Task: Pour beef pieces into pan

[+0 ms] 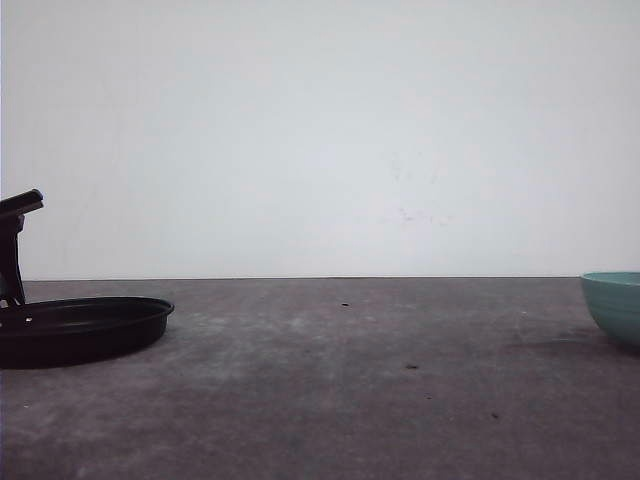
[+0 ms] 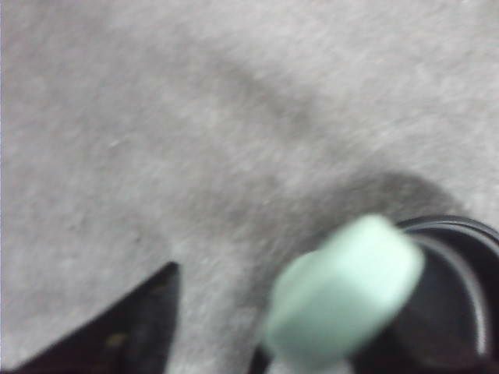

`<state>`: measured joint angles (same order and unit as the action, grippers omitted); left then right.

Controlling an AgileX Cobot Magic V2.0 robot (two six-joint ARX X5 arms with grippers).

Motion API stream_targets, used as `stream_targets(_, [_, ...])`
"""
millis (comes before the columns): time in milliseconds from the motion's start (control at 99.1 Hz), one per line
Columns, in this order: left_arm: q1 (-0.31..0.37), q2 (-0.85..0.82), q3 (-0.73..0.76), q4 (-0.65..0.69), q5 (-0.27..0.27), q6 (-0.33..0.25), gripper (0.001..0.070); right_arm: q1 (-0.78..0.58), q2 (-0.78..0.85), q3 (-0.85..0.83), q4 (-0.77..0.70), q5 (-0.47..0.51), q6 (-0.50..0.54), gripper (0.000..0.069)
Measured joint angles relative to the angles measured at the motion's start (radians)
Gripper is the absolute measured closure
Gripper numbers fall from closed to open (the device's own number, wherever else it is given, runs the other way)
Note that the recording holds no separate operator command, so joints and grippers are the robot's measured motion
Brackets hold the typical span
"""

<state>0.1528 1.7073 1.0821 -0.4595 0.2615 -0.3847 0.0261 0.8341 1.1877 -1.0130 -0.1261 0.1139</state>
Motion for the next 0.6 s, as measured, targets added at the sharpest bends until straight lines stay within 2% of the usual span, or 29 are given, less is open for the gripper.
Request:
stream_targets(161, [0.000, 0.000, 0.000, 0.016, 0.014, -0.002, 0.0609, 0.000, 0.000, 0.000, -0.017, 0.000, 0.002, 0.0008])
stream_targets(192, [0.000, 0.000, 0.004, 0.016, 0.021, -0.001, 0.0632, 0.000, 0.000, 0.000, -0.016, 0.000, 0.003, 0.0008])
stream_targets(595, [-0.021, -0.021, 0.008, -0.006, 0.017, 0.000, 0.0641, 0.000, 0.000, 0.000, -0.027, 0.010, 0.006, 0.0008])
